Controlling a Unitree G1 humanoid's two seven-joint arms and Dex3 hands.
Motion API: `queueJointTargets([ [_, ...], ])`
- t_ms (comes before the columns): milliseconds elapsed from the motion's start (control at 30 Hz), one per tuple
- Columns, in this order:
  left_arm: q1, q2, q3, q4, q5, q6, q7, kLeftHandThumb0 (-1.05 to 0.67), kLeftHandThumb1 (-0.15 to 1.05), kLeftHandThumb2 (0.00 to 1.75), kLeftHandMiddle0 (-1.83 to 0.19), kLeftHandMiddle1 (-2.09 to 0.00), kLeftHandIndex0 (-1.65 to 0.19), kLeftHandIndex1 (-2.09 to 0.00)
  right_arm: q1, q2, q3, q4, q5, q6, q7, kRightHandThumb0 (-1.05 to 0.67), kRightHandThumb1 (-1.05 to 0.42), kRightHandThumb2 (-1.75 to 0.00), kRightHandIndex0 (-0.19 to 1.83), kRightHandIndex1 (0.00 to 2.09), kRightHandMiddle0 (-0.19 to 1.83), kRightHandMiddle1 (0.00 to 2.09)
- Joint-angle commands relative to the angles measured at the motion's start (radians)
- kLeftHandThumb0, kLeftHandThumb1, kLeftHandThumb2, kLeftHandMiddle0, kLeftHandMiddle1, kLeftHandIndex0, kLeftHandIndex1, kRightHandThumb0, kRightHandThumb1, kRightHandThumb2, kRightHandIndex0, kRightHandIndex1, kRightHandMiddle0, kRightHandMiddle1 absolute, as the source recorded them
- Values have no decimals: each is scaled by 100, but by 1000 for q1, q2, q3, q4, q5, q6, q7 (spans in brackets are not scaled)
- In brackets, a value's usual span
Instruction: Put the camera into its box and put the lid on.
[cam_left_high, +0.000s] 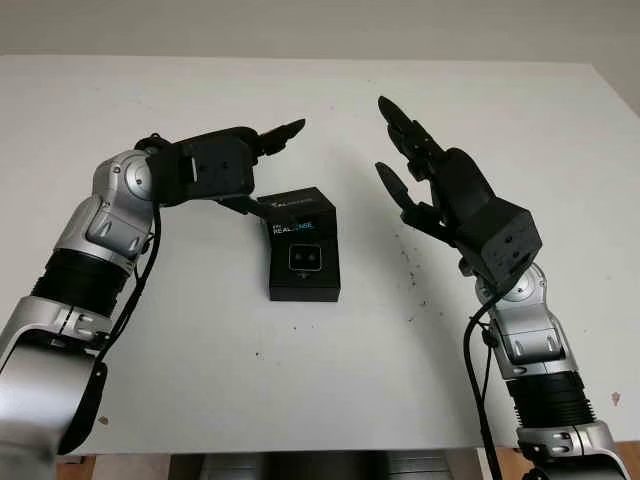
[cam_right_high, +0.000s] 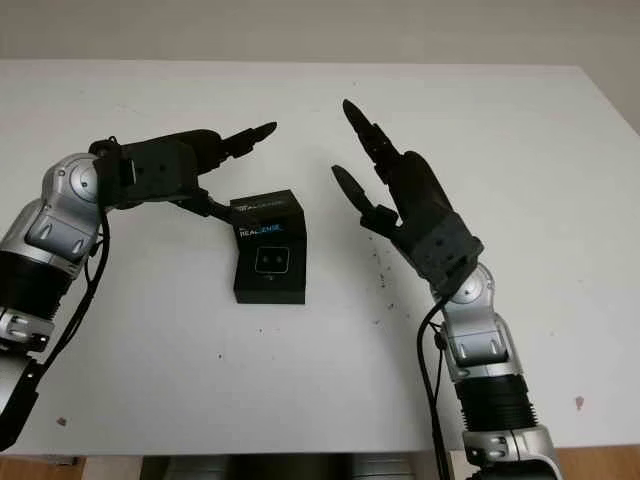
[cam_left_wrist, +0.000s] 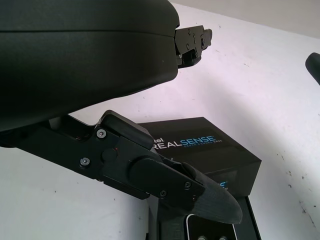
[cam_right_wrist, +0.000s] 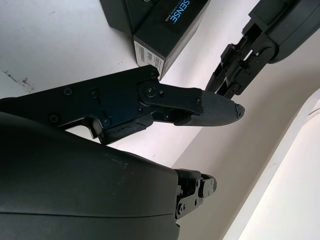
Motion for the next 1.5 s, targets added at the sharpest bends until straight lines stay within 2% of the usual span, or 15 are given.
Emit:
queueJointTargets([
  [0, 4, -10, -4, 0, -4, 2, 3, -87, 93, 5, 19, 0, 19, 0, -4, -10, -2, -4, 0, -6, 0, -67, -105, -54, 11, 5, 10, 5],
  [267, 2, -18, -15, 11, -5, 7, -12, -90, 94, 6, 19, 0, 19, 0, -3, -5, -4, -5, 6, -9, -3, -68, -105, -54, 11, 6, 10, 5],
  [700, -14, -18, -50, -3, 41, 103, -41, -91, 93, 5, 19, -1, 19, 0, 2, -9, -2, -9, 1, -7, -8, -68, -105, -54, 12, 6, 11, 6],
  [900, -14, -22, -52, 12, 42, 103, -27, -89, 93, 5, 18, -2, 19, 0, 5, -7, -3, -17, -1, -2, -8, -68, -105, -54, 12, 6, 11, 6],
  [1133, -16, -26, -59, 23, 66, 111, 1, -87, 92, 5, 11, -7, 15, -3, 7, -10, -3, -19, 0, -2, -6, -67, -105, -54, 11, 5, 11, 6],
  [1467, -6, -36, -55, 26, 67, 95, 41, -78, 92, 5, -17, -14, -9, -15, 8, -7, -6, -20, 12, -1, -3, -66, -105, -54, 11, 5, 11, 6],
])
